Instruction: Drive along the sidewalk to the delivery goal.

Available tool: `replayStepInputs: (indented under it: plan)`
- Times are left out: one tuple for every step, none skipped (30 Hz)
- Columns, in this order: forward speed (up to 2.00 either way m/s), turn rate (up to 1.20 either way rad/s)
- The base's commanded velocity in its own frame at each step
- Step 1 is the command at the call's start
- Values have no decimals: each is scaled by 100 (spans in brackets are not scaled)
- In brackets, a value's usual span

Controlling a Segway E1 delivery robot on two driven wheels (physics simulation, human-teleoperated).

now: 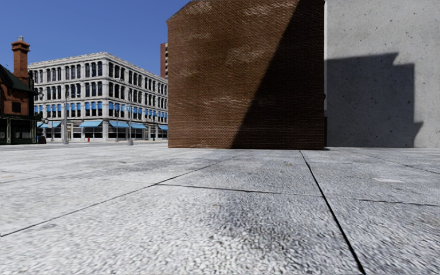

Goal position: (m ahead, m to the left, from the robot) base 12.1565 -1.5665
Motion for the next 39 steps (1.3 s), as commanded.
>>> replayStepInputs:
  plan:
    - [200, 0]
    - [200, 0]
    - [200, 0]
    - [200, 0]
    - [200, 0]
    - [200, 0]
    - [200, 0]
    - [200, 0]
    - [200, 0]
    - [200, 0]
    - [200, 0]
    - [200, 0]
    - [200, 0]
    - [200, 0]
    - [200, 0]
    - [200, 0]
    - [200, 0]
    - [200, 0]
    - [200, 0]
    - [200, 0]
    - [200, 0]
    - [200, 0]
    - [200, 0]
    - [200, 0]
    - [200, 0]
    - [200, 0]
    - [200, 0]
    - [200, 0]
    - [200, 0]
    - [200, 0]
    - [200, 0]
    - [200, 0]
    - [200, 0]
    - [200, 0]
    - [200, 0]
    - [200, -4]
    - [200, -9]
    - [200, -9]
    - [200, -10]
